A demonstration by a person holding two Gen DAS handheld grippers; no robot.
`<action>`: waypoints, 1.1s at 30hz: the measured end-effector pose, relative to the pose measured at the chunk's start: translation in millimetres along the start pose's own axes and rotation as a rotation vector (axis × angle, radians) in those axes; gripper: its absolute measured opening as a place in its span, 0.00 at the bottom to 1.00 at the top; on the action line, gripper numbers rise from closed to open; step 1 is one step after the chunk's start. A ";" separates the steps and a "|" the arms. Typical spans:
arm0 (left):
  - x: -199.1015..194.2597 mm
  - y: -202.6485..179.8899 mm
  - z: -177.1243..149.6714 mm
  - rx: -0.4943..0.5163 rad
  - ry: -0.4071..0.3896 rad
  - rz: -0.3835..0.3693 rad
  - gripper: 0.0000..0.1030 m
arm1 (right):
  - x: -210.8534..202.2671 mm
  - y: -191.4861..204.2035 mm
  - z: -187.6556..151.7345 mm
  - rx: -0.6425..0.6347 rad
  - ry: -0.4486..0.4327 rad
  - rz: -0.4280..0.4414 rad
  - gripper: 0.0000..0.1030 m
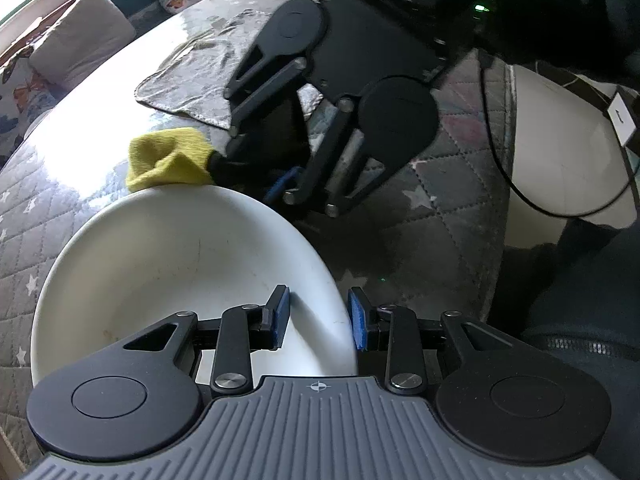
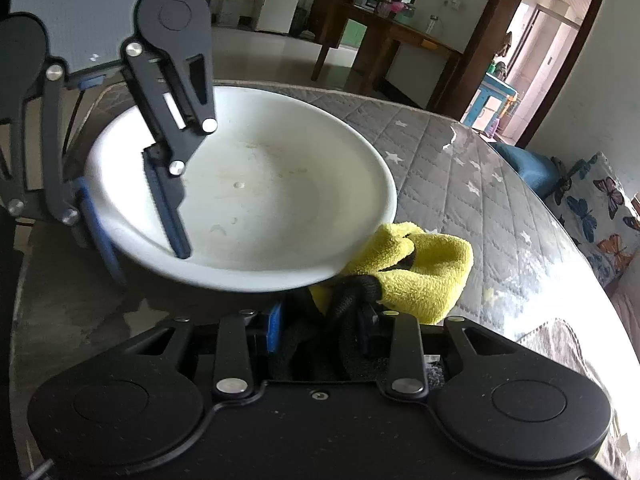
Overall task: Clean bowl
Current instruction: 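Hold the bowl rim with the left tool while the right tool wipes the cloth along the bowl rim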
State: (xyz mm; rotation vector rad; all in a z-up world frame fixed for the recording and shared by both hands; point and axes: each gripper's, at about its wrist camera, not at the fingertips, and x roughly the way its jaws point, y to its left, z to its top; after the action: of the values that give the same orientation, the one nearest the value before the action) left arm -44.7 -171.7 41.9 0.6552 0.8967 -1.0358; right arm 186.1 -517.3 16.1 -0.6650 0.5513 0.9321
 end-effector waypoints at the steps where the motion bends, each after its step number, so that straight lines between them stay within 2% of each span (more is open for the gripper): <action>1: -0.4 0.0 -0.8 0.002 0.001 -0.005 0.32 | 1.3 -1.5 0.8 -0.004 -0.001 0.001 0.36; 9: -3.8 -1.0 -6.0 -0.006 0.006 -0.019 0.32 | 0.6 2.7 1.3 -0.045 0.001 0.002 0.36; 33: 3.3 4.0 11.9 -0.110 -0.001 0.045 0.37 | -20.0 31.2 -3.6 -0.034 0.010 0.009 0.36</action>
State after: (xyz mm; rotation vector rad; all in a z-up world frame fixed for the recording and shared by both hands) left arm -36.6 -181.3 45.1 0.5802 0.9273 -0.9393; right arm 148.9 -517.3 18.8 -0.6986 0.5492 0.9488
